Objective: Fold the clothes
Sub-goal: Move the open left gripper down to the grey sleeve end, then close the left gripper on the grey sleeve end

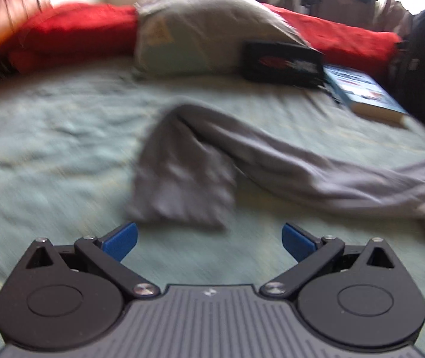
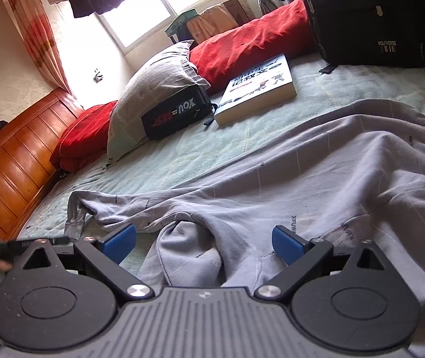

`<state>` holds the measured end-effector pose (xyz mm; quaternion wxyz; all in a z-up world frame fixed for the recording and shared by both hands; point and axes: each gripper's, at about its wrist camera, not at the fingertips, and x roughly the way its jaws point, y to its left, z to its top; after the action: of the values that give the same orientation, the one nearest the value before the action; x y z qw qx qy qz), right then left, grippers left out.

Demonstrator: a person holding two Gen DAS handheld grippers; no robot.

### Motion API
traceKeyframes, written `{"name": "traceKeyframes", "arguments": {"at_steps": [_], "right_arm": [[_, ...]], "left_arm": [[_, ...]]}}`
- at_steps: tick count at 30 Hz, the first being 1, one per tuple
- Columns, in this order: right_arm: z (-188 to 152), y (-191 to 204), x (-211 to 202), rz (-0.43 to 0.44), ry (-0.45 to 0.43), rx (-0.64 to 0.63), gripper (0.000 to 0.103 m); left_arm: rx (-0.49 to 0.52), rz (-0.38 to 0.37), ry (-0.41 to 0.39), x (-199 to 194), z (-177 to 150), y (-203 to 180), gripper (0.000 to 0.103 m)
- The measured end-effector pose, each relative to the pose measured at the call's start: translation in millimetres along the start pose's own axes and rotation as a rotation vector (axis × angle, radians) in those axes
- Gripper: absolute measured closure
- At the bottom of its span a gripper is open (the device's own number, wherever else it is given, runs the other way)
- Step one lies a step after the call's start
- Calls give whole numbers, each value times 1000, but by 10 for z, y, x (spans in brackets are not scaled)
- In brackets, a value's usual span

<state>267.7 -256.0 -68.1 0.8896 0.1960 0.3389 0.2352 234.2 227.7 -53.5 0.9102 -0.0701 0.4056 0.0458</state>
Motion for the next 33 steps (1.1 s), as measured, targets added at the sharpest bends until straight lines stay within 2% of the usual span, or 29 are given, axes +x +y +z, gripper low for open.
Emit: {"name": "traceKeyframes", "arguments": {"at_steps": [4,7,14,18,21,24,26,30,33], "right_arm": [[-7,19,0,6,3,-3,3],[-12,53,-37,19,-2,-22,3],[-4,116,-34,45,-10,-34,1],[16,221,-24,95,12,-46,0],[48,410,-34,153,30,-113,0],[38,610,-34,172,33,-205,0],[13,683,-3,186,45,-223,0],[-41,761,60,192,69,-235,0],[-71,773,50,171,72,-247,0]], "left_arm": [[-90,-89,30,130,-108,76,1],[-173,-106,1,232,-64,250,1],[-452,-224,-67,437,78,691,1],[-532,-230,-108,529,144,785,1],[-601,-218,-137,521,110,765,1],[-672,-296,-163,496,0,747,1],[-710,-356,-180,509,-70,738,1],[-713,-321,-200,605,6,769,1],[-761,-287,-240,656,57,858,1]]}}
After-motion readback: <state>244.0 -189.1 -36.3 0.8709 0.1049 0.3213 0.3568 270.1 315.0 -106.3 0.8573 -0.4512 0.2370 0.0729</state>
